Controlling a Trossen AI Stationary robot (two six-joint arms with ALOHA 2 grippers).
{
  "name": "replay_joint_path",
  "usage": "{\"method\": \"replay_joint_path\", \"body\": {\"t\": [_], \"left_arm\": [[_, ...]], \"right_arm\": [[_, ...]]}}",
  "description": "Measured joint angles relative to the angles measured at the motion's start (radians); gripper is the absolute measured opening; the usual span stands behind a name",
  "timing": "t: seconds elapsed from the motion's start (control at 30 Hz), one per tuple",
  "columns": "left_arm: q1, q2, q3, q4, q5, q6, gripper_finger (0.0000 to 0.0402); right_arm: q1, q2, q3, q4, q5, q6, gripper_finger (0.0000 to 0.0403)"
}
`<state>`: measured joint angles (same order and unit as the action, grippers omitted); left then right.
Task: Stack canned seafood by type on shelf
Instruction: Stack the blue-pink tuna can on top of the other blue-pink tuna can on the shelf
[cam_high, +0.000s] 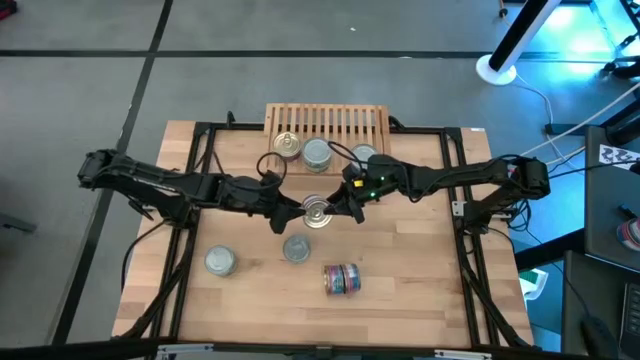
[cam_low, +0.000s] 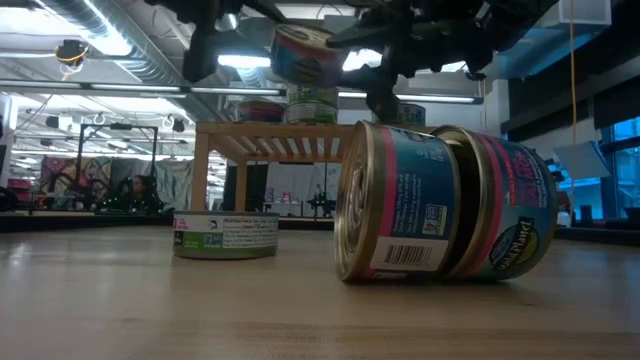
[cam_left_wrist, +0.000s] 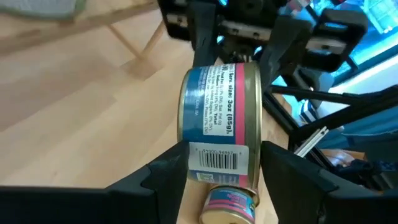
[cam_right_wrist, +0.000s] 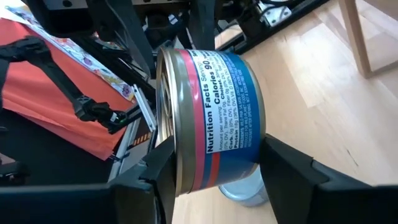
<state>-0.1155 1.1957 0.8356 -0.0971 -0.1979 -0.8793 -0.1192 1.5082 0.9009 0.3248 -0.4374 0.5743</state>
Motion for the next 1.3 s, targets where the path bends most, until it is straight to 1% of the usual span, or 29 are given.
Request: {"method": "replay_joint_path", "body": {"t": [0.1, 0.2, 0.3, 0.5, 0.97, 1.13, 1.3], "left_arm": [[0.006, 0.029, 0.0, 0.0, 0.047, -0.003, 0.0196], [0.006, 0.051, 0.0, -0.002, 0.069, -0.004, 0.0196], [0.006, 0.056, 0.0, -0.005, 0.07, 0.0, 0.0196], [0.007, 0.048, 0.0, -0.012, 0.07, 0.06, 0.0196], [0.013, 0.048, 0.0, -0.022, 0.062, 0.006, 0.0196], [0.013, 0.048, 0.0, -0.022, 0.058, 0.1, 0.0196], [0.015, 0.048, 0.0, -0.024, 0.058, 0.085, 0.0196]], "right_arm": [[0.0, 0.0, -0.002, -0.012, -0.006, -0.001, 0.0186], [0.001, 0.0, -0.002, -0.014, -0.007, -0.004, 0.0186], [0.0, 0.0, -0.002, -0.01, -0.016, -0.007, 0.0186], [0.0, 0.0, -0.001, -0.016, -0.015, -0.03, 0.0186], [0.0, 0.0, 0.0, -0.02, -0.016, -0.031, 0.0186], [0.0, 0.0, 0.0, -0.022, -0.015, -0.032, 0.0186], [0.0, 0.0, 0.0, -0.022, -0.015, -0.031, 0.0186]]}}
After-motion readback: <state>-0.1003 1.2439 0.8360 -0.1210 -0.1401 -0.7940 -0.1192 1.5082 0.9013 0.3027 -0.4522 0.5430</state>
